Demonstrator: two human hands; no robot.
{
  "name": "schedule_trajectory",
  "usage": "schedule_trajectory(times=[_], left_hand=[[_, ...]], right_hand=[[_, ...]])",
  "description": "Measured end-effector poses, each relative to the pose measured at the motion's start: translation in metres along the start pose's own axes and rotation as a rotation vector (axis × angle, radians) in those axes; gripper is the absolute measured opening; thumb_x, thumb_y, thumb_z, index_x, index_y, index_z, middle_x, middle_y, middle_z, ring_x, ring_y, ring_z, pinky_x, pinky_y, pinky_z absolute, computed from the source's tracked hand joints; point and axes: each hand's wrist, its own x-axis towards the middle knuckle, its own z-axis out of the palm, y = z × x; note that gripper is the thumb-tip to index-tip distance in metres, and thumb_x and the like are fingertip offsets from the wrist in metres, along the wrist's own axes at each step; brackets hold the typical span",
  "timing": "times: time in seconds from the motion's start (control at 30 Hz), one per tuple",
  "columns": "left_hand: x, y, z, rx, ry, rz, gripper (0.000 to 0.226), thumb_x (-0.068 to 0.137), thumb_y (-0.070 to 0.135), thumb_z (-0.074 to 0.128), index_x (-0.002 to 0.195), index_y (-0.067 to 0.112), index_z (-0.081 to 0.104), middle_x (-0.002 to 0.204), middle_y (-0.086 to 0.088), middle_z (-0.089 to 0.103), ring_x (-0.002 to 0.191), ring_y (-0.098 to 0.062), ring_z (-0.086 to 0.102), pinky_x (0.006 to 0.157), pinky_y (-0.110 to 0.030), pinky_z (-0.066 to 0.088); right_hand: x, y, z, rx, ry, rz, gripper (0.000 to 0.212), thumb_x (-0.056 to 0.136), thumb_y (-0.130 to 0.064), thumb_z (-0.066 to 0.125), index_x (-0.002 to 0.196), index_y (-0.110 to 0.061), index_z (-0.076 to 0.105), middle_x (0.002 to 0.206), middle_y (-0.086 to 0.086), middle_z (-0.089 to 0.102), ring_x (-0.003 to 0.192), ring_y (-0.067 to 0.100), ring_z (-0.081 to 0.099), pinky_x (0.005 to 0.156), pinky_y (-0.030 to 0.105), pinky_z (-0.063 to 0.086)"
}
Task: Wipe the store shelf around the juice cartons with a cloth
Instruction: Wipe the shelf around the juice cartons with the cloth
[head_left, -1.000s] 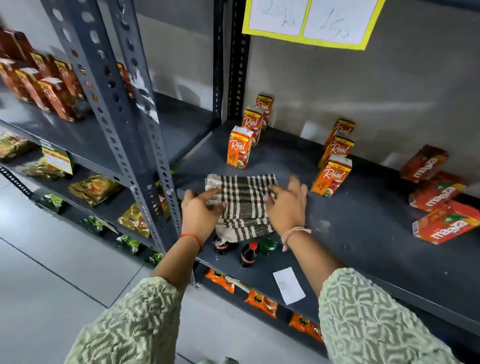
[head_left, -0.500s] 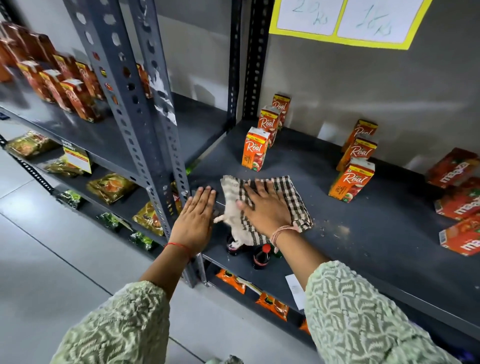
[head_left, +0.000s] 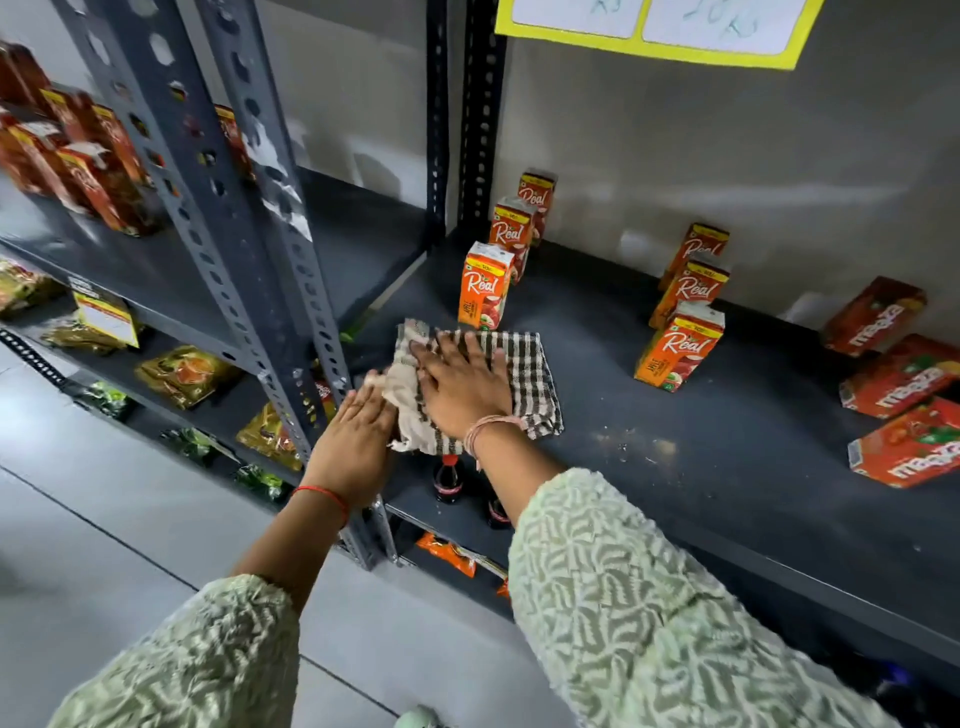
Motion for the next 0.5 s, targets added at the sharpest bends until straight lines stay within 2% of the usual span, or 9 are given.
schedule_trajectory(times=[0.07,0.2,0.37,0.5], left_hand=[[0.000,0.000,-0.002,-0.020,0.026,-0.001,0.063,0.077,0.021,0.028,0.136,0.000,0.027,0.149,-0.022,0.023,0.140,-0.031,0.010,0.111,-0.030,-0.002],[0.005,0.004,-0.002,-0.052,0.023,-0.015,0.062,0.081,0.026,0.021,0.139,0.004,0.020,0.152,-0.014,0.016,0.141,-0.020,0.003,0.113,-0.029,-0.002],[0.011,0.028,0.007,-0.124,0.047,-0.048,0.076,0.077,0.045,0.009,0.137,0.001,0.024,0.150,-0.018,0.022,0.142,-0.026,0.012,0.115,-0.033,0.003],[0.012,0.067,0.017,-0.093,0.034,0.117,0.071,0.082,0.044,0.010,0.134,0.002,0.032,0.146,-0.016,0.034,0.140,-0.027,0.020,0.114,-0.030,0.003]], right_hand=[[-0.005,0.005,0.002,0.019,-0.006,0.063,0.049,0.094,-0.049,0.020,0.142,-0.041,0.018,0.159,-0.007,0.009,0.147,0.026,-0.003,0.114,0.058,-0.008],[-0.031,0.028,0.001,-0.023,0.040,0.181,0.061,0.087,-0.066,0.018,0.143,-0.041,0.017,0.159,-0.007,0.008,0.146,0.029,-0.002,0.113,0.060,-0.007],[-0.078,0.076,-0.008,-0.017,0.054,0.293,0.062,0.087,-0.066,0.018,0.143,-0.041,0.014,0.159,-0.008,0.006,0.147,0.027,-0.003,0.117,0.055,-0.002],[-0.111,0.111,-0.014,-0.015,0.085,0.385,0.062,0.088,-0.065,0.017,0.144,-0.040,0.013,0.159,-0.008,0.006,0.147,0.025,-0.002,0.118,0.051,0.000]])
